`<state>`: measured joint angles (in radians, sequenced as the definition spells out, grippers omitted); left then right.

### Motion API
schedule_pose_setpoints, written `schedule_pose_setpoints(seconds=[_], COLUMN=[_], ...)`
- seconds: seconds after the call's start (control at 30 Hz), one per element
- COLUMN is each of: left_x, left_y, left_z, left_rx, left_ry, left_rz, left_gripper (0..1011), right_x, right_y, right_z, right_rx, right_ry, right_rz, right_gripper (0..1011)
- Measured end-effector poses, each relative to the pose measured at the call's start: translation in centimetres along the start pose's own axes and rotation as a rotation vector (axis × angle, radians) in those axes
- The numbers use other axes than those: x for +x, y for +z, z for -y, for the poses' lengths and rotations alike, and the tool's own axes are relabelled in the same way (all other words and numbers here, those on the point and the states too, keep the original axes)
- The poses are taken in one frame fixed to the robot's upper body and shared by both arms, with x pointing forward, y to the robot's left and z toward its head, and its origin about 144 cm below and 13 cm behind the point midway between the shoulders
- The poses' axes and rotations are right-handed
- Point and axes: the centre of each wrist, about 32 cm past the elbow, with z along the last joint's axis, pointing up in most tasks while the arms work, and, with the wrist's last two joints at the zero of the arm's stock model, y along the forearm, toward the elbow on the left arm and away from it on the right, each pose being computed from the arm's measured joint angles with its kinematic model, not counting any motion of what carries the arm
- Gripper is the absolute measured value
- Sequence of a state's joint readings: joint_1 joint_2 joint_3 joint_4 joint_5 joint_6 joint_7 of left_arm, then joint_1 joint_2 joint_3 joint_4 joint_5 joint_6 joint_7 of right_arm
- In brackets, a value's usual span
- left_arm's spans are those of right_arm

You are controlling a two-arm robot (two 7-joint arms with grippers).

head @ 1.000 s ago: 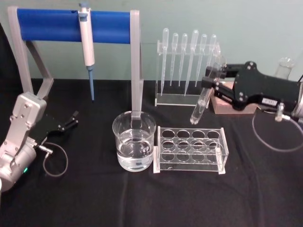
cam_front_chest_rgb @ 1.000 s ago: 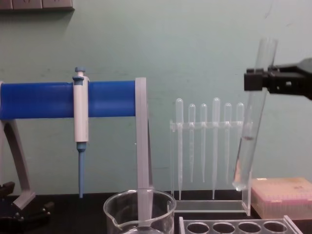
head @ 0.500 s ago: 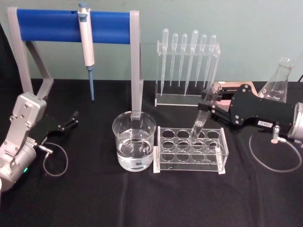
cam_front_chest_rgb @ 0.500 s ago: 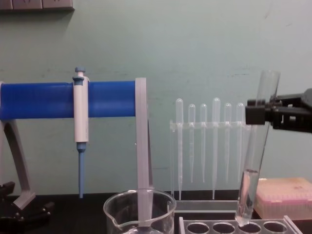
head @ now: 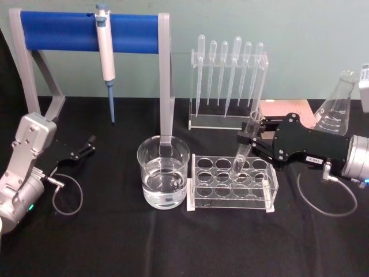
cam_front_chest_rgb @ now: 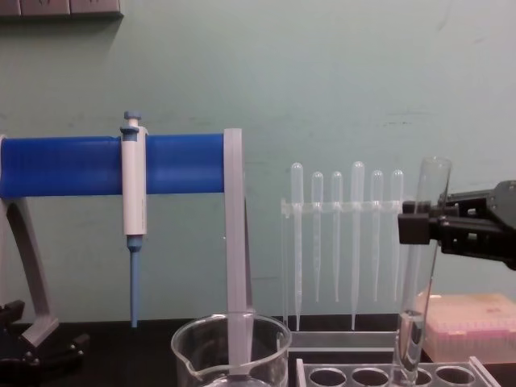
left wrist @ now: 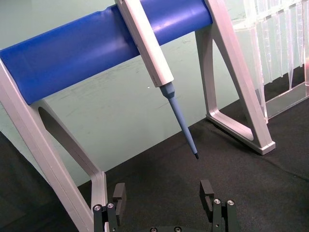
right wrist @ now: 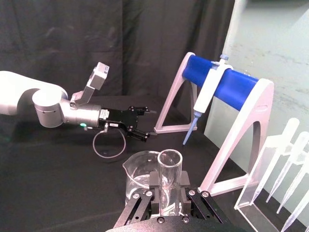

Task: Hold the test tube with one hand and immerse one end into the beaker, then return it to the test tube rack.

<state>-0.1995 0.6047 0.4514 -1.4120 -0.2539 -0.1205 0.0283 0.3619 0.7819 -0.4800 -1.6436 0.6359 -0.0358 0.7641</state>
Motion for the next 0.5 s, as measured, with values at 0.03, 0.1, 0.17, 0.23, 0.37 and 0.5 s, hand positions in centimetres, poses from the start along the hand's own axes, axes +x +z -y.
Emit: schedule_pose_setpoints(seconds=[0.03,0.1,0.17,0.23,0.37,0.5], left_x=[0.00,0.00,0.00,0.00,0.00,0.00], left_y=[0.00,0.00,0.00,0.00,0.00,0.00], left_z=[0.00,0.00,0.00,0.00,0.00,0.00], left_rx=[0.000,0.000,0.000,0.000,0.000,0.000], left_ry=[0.000,0.000,0.000,0.000,0.000,0.000], left_rz=[0.000,0.000,0.000,0.000,0.000,0.000], left_gripper=[1000,1000,1000,1000,1000,1000], right_x=[-0.02,-0.03,-0.05,-0.03,-0.04,-0.10], right_y=[-0.12,-0.21,-0.31,-0.35,-0.37,-0.55], right_z=[-0.06,-0.15,-0.27,-0.37,-0.51,-0.66], right_rx=[0.000,0.002,0.004,0.005,0.006,0.005], right_ry=[-0.001,-0.001,-0.001,-0.002,-0.001,0.002], right_rz=[-0.003,-0.005,-0.008,-0.009,-0.012,-0.016], right_gripper=[241,241,241,241,241,241])
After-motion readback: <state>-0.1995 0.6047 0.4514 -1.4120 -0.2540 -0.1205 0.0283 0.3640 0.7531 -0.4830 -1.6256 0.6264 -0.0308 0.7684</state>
